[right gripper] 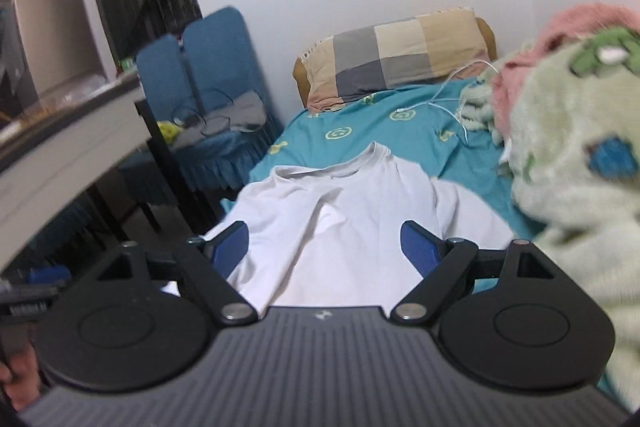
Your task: Fold clothes
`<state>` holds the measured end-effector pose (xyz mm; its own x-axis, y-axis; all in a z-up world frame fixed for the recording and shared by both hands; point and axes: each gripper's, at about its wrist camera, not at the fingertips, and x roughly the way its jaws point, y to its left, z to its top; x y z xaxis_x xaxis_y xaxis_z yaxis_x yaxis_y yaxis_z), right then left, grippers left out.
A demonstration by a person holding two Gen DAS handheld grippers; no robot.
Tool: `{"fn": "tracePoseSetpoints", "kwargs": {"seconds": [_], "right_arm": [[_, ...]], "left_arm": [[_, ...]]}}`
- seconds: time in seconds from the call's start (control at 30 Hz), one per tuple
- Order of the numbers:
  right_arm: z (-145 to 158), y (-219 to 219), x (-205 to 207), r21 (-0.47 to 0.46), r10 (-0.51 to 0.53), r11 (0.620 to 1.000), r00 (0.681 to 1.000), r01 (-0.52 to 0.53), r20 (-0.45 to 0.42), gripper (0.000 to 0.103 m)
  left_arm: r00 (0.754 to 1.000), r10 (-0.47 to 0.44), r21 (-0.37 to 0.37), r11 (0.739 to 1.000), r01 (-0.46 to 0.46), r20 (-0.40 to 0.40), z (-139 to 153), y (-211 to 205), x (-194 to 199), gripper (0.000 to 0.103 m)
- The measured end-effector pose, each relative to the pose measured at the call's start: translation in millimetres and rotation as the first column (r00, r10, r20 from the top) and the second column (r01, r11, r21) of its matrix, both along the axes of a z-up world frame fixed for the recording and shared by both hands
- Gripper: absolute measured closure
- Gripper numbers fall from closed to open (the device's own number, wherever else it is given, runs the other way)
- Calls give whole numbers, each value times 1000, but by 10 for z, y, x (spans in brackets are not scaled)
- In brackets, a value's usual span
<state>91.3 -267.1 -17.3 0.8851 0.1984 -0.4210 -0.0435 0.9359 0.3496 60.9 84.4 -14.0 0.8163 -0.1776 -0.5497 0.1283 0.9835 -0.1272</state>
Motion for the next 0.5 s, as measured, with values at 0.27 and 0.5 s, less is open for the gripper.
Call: {"fn": "tracePoseSetpoints", "kwargs": {"seconds": [0.27,0.5], "right_arm": [[-77,-35,-138,39,-41,998,999,42,-27,19],[-233,-30,-19,103,-36,994,996,44,-81,18]], "left_arm": [[998,39,-142,989,-47,-58,-57,195,34,4],[944,175,-329,906,-266,-280,-582,620,576,9]]}}
